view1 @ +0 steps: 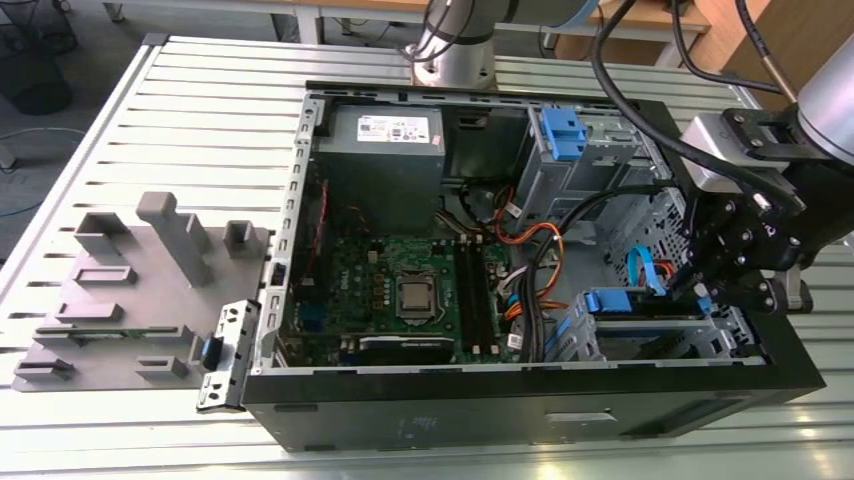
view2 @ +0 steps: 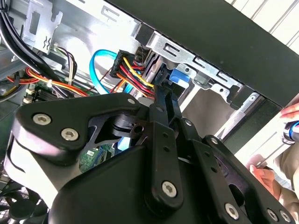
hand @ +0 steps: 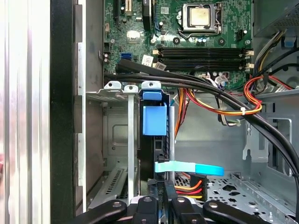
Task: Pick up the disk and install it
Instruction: 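Insert the second disk wire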
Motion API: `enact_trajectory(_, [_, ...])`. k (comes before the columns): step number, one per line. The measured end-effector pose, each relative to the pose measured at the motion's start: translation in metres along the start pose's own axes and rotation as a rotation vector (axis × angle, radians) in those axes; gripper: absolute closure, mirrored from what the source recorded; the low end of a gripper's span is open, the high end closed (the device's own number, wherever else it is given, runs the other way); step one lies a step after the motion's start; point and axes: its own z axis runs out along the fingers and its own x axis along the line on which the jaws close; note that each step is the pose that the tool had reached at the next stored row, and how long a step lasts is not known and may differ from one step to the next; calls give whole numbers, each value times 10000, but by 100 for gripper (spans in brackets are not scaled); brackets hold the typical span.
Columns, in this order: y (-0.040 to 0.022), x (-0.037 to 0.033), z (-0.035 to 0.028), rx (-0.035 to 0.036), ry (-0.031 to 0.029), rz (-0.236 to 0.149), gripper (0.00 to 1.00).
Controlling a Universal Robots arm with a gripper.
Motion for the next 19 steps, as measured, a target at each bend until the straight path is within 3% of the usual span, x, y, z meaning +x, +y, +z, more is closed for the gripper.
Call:
enact_trajectory(6, [0, 0, 3, 0, -3, 0, 80])
enact_trajectory(7, [0, 0, 3, 0, -2, 0, 75])
enact_trajectory(19, [-38, -15, 4, 0, 0, -1, 75])
